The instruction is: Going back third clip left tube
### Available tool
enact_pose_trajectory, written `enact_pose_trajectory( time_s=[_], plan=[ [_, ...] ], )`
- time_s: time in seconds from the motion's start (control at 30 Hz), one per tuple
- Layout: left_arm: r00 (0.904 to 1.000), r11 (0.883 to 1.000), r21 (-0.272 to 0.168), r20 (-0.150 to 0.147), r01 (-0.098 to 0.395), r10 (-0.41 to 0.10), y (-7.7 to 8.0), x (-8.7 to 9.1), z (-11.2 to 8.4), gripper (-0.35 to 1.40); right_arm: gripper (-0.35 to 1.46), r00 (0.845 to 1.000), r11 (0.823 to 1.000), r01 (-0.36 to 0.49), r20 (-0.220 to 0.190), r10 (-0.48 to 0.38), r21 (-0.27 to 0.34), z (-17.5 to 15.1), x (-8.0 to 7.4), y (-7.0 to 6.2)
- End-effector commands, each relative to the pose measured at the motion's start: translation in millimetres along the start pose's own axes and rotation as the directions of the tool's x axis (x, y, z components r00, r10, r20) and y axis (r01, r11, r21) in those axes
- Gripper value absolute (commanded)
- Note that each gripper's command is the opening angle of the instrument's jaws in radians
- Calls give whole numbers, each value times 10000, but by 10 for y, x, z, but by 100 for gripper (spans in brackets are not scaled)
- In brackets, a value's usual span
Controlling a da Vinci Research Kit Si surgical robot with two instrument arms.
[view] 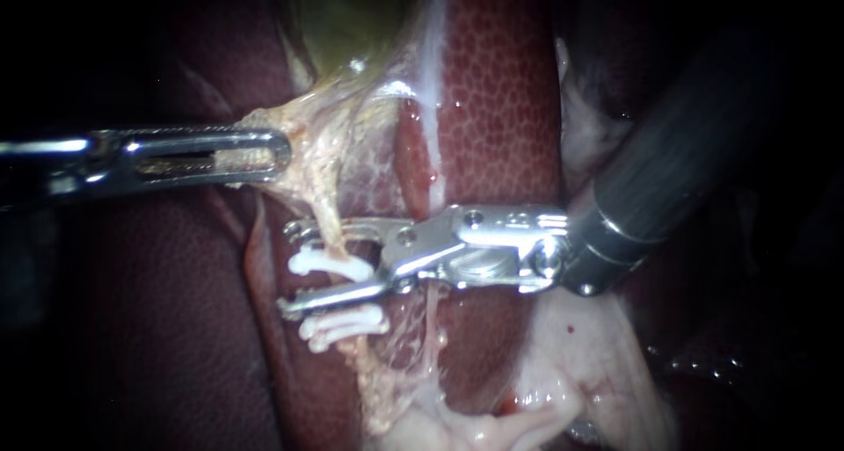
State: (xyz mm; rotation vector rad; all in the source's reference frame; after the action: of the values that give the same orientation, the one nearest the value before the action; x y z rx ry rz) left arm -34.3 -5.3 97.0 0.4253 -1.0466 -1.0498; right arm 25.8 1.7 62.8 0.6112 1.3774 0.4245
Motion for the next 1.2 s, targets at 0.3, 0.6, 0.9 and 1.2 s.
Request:
enact_pose_trajectory(
  time_s=[0.3,0.6,0.9,1.2],
  plan=[
    [10000,10000,13,-5,-3,3,1,0,-1,-35,60,9996,9995,283,26,-283,168,-50,2,-5],
    [10000,10000,16,-6,-3,3,2,0,-2,-35,60,9989,9985,445,117,-449,322,-105,4,-22],
    [10000,10000,47,-18,-5,5,2,0,-2,-35,60,9962,9955,810,288,-825,484,-142,26,-41],
    [10000,10000,46,-18,-4,4,2,0,-2,-35,60,9940,9941,1009,388,-1025,400,-165,38,-43]
  ],
)
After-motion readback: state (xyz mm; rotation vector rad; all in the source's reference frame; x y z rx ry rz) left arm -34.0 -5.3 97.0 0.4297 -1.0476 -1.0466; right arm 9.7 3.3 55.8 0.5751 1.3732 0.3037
